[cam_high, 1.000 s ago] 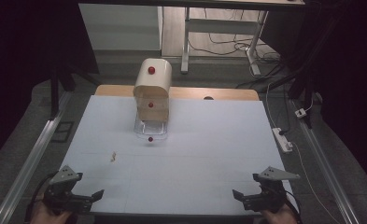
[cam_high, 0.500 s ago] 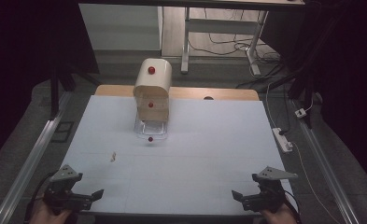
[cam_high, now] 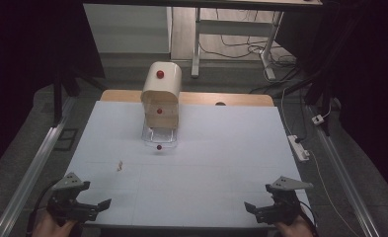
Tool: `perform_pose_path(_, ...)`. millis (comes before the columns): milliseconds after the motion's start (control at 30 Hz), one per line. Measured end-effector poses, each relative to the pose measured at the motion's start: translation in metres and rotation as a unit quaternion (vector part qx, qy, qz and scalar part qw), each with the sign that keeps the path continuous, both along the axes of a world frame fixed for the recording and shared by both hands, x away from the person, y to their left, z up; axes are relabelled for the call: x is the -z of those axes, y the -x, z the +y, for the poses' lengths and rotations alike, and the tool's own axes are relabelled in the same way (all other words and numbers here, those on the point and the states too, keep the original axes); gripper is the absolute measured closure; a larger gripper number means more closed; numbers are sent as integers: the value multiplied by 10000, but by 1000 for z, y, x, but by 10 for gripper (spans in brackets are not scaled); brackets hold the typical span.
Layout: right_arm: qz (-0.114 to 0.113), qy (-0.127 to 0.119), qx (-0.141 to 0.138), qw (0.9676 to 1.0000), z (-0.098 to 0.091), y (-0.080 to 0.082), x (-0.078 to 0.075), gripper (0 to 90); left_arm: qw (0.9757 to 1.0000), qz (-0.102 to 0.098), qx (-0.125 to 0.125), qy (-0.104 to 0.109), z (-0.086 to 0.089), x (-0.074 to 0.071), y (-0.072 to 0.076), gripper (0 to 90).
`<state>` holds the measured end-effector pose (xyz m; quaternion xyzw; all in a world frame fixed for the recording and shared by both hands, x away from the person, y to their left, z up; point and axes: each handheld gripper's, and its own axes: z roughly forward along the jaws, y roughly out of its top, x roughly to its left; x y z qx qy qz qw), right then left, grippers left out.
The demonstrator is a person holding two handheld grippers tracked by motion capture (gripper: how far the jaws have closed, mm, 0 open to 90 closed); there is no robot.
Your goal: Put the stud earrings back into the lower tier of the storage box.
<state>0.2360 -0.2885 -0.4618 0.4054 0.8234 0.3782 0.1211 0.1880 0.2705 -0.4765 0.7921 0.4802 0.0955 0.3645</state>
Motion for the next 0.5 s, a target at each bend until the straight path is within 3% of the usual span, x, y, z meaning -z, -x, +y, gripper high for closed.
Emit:
perform_pose_path(300, 24, 21, -31, 10000, 1, 0, 0, 0, 9999, 4, 122, 35, -3, 0, -9, 2)
perform_pose_path(500, 47, 63, -67, 9999, 2, -1, 1, 0, 9998, 91, 187, -67, -7, 4, -19, 0)
